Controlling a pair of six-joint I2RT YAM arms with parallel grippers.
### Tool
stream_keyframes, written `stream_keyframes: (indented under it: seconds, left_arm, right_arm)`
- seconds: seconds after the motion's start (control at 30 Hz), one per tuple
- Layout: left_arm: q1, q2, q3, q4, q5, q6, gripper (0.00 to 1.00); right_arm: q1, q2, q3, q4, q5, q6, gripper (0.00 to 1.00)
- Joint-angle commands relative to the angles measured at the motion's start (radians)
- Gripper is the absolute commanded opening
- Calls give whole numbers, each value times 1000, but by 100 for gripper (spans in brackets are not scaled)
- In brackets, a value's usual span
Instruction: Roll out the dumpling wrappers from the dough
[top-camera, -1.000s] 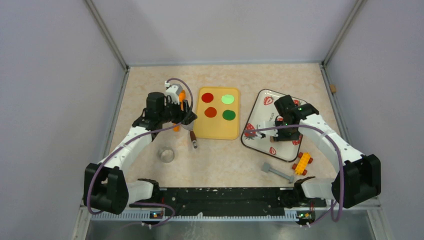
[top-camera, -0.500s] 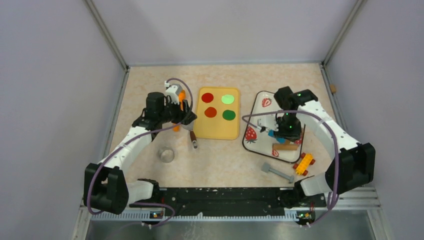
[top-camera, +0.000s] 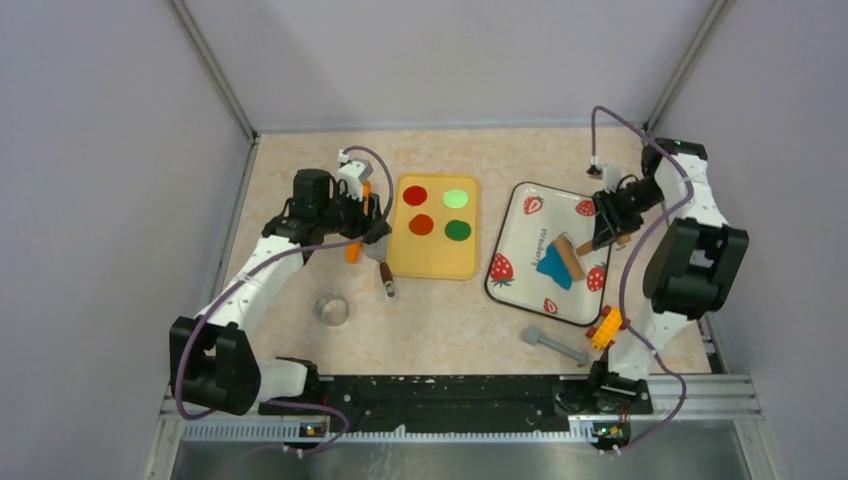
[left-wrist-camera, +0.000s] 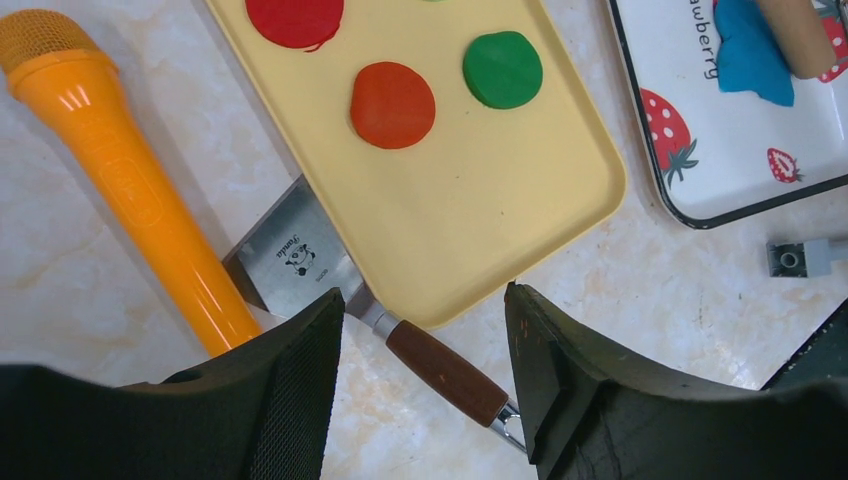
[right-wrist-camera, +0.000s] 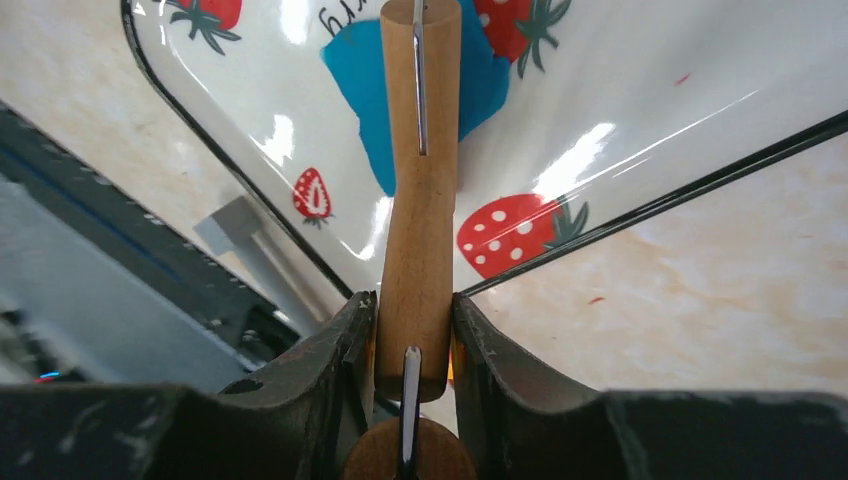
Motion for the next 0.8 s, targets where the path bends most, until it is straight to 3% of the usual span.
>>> stream_keyframes:
  seconds: [0.0,0.23,0.53,0.77]
  left_arm:
    - [6,8,66,-74,-13,93,64]
    - [6,4,62,-68,-24,84,64]
    - [6,2,55,-62,-35,73,64]
    - [8,-12,35,-49,-43,53,64]
  right_arm:
    - [-116,97,12,-126,-258,111,0]
    - [-134,120,-15,-67,-256,159,0]
    - [-131,125,-101,140,-37,364,0]
    - [-131,182,-151,169,145,453,0]
